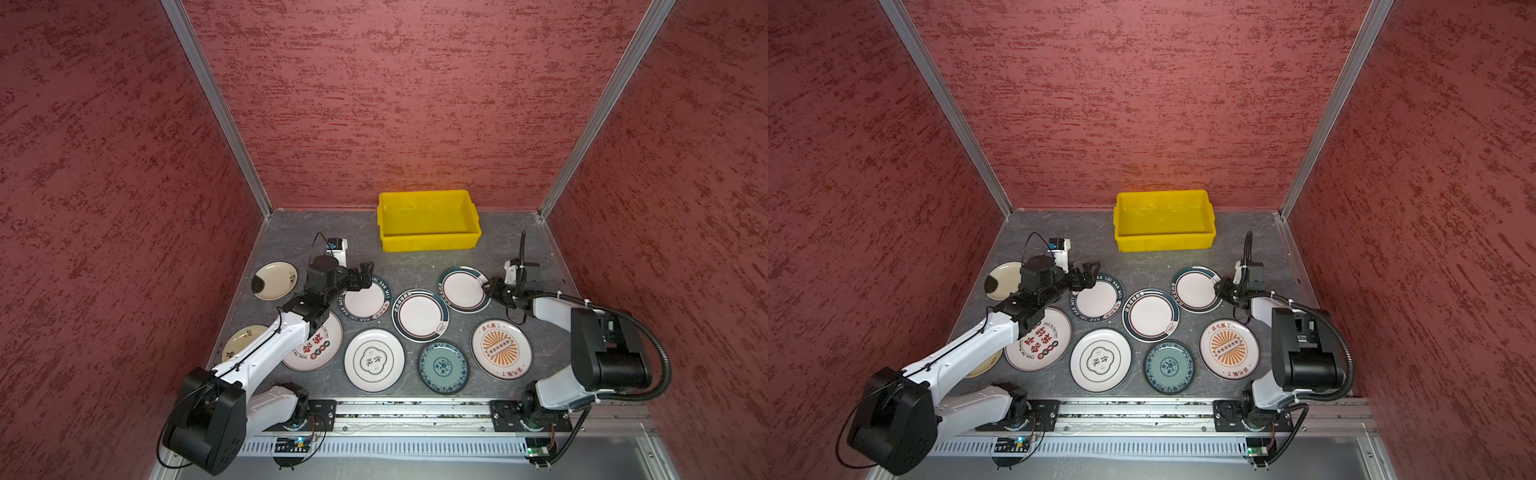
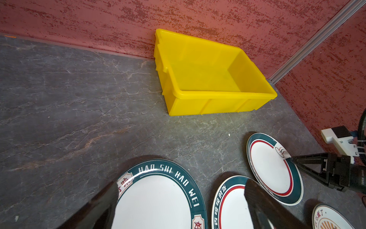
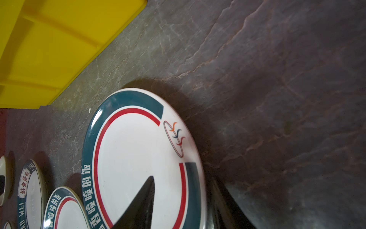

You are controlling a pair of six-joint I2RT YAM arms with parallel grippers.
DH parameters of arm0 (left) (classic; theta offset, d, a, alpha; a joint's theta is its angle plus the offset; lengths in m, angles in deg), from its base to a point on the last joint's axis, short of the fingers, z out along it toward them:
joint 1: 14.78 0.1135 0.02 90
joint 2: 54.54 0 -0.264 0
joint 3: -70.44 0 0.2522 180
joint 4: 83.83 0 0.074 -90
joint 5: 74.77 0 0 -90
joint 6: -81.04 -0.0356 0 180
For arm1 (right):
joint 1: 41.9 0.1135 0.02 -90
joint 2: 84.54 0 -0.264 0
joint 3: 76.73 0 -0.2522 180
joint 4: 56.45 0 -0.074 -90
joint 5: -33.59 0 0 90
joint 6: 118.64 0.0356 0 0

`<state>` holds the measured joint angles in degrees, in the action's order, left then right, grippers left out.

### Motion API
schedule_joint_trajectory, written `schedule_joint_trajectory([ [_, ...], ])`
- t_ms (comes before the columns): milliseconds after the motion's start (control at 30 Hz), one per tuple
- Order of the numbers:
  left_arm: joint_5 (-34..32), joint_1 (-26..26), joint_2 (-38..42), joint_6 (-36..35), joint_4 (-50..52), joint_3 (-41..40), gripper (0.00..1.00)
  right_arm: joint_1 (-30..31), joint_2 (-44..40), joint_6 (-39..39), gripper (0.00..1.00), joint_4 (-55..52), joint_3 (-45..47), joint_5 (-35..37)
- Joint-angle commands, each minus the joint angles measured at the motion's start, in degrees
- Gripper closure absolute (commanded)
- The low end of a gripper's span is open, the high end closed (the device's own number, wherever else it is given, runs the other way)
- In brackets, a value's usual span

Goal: Place the plates into the plastic bin on the countertop
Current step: Pick up the plate from the center of the table.

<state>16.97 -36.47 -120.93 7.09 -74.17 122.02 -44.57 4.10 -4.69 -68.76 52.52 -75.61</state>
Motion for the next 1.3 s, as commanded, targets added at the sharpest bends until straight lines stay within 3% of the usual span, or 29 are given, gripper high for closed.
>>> schedule_joint_trajectory([
  [0, -1.11, -0.64, -0.29, -0.64, 0.93, 1.29, 0.01, 0.20, 0.27, -0.55, 0.56, 0.88, 0.91, 0.98],
  [333, -1.61, -1.40, -1.35, -0.23, 1.43, 2.49, 0.01, 0.15, 0.83, 0.18, 0.72, 1.18, 1.23, 1.56],
  [733, -2.35, -1.68, -2.43, -0.61, 1.59, 2.78, 0.01, 0.20, 0.65, 0.58, 0.77, 1.53, 1.79, 2.59],
  [1267, -2.70, -1.73, -3.04, -0.54, 1.31, 2.85, 0.01, -0.02, 0.28, 0.93, 0.98, 1.03, 1.83, 3.62],
])
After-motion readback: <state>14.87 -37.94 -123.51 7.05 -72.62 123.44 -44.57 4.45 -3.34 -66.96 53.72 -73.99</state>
